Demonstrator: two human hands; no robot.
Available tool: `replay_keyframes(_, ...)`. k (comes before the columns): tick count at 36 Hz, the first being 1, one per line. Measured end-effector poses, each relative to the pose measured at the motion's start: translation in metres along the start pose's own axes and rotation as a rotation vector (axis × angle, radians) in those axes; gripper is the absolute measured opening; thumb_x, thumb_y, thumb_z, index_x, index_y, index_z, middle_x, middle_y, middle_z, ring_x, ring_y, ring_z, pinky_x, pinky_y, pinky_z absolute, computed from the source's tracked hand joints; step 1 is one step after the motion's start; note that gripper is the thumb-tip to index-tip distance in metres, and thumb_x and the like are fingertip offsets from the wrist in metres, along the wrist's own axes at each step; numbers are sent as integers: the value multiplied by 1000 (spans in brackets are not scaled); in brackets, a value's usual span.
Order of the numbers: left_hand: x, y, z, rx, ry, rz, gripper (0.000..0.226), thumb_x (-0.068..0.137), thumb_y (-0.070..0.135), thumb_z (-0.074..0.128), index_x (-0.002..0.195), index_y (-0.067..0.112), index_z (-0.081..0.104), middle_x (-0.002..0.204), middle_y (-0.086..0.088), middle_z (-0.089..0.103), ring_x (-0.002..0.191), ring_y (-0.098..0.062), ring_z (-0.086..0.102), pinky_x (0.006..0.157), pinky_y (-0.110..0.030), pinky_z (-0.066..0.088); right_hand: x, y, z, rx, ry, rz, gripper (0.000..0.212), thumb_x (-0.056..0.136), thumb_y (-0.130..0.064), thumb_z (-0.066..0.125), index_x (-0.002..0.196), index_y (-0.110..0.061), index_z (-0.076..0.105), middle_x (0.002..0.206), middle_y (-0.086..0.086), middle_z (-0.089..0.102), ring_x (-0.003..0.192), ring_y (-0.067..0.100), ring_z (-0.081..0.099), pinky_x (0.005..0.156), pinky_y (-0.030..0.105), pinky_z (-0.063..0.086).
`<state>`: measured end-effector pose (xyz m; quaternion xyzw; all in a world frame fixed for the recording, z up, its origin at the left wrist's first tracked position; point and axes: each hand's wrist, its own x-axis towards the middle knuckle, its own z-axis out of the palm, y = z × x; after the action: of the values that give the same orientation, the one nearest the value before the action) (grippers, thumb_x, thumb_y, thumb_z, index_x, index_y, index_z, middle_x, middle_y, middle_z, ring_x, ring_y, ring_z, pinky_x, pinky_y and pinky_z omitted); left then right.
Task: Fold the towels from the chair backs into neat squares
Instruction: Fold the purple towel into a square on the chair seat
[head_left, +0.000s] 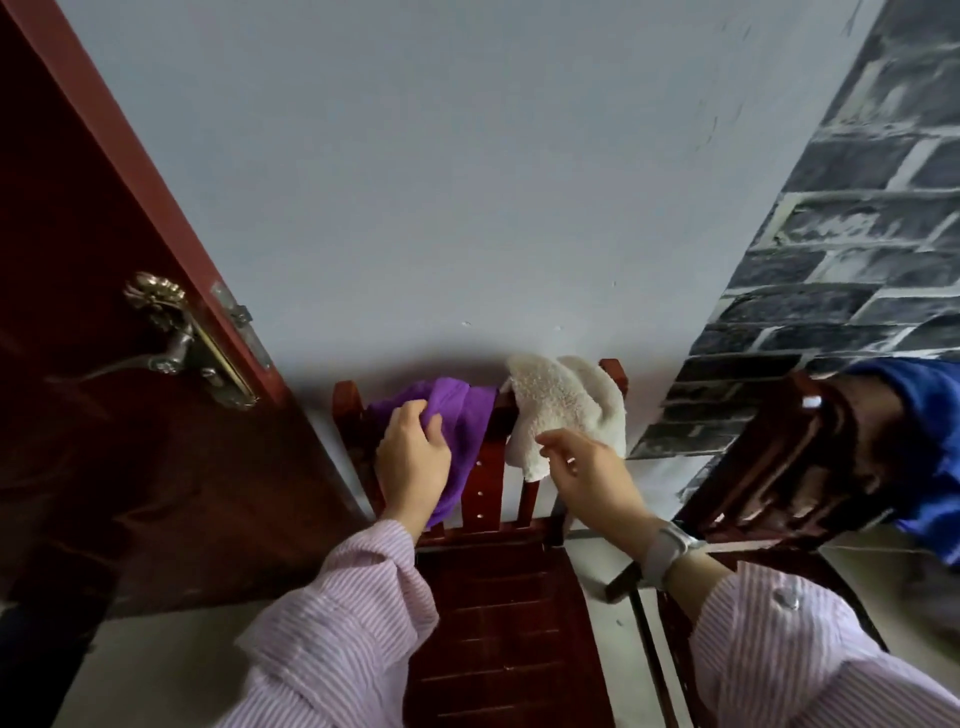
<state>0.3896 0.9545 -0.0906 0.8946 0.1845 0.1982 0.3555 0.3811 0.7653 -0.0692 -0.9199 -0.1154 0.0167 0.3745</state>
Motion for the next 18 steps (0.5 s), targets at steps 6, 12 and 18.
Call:
replay_keyframes(6, 14, 45, -51, -239, 115, 190, 17, 88, 0, 53, 101, -9, 57, 98, -24, 62, 89, -27, 56, 73, -15, 32, 6, -31, -12, 88, 22, -65, 30, 91, -12, 46, 119, -17, 56, 112, 3, 61, 92, 17, 60, 84, 40, 51)
replay_keyframes(12, 5, 98, -123, -501, 143, 378, 19, 85, 16, 46, 101, 9, 53, 87, 11, 55, 78, 10, 51, 75, -4, 37, 17, -85, -40, 233, -21, -307, 72, 86, -11, 57, 145, -24, 18, 150, -4, 21, 138, 12, 24, 112, 29, 25)
replay_keyframes(18, -35, 143, -183, -728, 108, 471, 14, 83, 15, 49, 95, 23, 51, 87, 9, 58, 78, 8, 57, 75, -10, 43, -2, -139, -73, 409, -162, -513, 40, 81, -20, 57, 119, -30, 48, 114, -13, 56, 103, -15, 48, 92, 7, 35)
